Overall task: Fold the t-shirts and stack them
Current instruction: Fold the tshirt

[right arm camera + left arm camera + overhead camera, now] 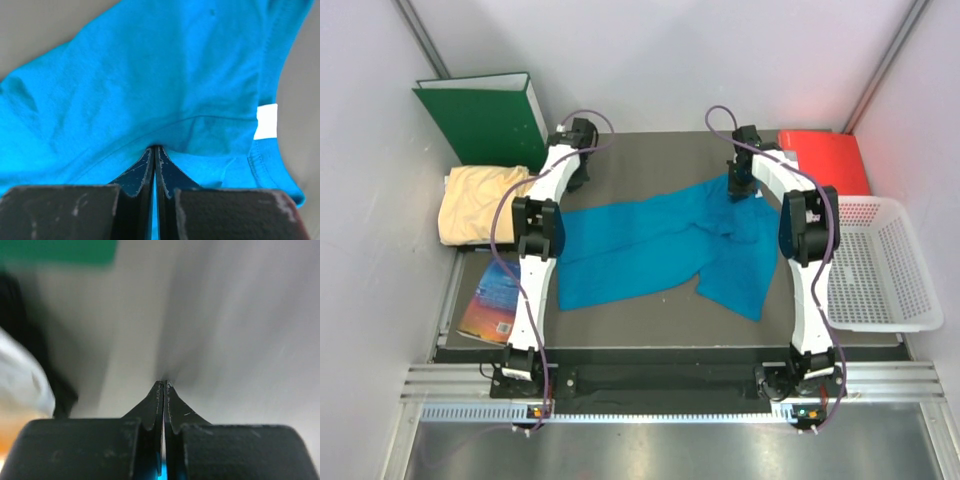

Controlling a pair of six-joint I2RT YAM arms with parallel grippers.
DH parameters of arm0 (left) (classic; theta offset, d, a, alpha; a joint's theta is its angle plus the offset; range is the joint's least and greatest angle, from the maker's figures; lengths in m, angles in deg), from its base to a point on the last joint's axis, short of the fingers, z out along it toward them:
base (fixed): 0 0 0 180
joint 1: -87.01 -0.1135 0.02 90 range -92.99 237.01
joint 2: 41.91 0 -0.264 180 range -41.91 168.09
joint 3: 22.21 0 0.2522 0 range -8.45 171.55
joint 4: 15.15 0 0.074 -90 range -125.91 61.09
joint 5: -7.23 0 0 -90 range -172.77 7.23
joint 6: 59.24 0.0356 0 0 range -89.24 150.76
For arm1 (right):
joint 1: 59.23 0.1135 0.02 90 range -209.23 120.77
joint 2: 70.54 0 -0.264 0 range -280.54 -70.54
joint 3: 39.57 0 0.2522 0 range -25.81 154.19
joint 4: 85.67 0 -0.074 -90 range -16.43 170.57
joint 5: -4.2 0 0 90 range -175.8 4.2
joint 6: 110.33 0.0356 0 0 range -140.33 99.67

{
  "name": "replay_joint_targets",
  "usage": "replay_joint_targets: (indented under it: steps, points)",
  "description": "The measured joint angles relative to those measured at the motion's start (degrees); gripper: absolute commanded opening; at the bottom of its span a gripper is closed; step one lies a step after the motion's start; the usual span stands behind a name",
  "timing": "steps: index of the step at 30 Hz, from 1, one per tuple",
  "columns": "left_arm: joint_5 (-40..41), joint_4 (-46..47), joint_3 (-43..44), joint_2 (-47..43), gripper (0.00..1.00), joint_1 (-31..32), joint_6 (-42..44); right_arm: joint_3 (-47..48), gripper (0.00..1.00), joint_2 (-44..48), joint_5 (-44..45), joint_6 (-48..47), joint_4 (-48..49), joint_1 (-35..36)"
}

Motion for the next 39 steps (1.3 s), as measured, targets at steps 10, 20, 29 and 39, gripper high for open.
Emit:
replay_joint_targets:
  steps: [10, 20, 29, 39]
  points:
    - [-14.3, 16.5, -7.8, -4.1, 0.02, -3.2, -0.9, -6.1, 0.13, 4.5, 1.2, 1.1, 8.8, -0.1]
    - [-25.0, 21.2, -43.5, -37.4, 0.89, 0.7, -1.7, -22.5, 0.65, 39.0, -1.9, -3.1, 7.3, 0.0]
    - [-23.3, 18.8, -67.6, -59.3, 0.99, 0.3, -4.9, -44.8, 0.64, 51.9, -1.5, 1.8, -2.6, -0.8]
    - [-23.6, 13.2, -85.2, -65.7, 0.99, 0.4, -10.3, -56.0, 0.60, 50.3, -6.3, 5.7, -8.0, -2.7]
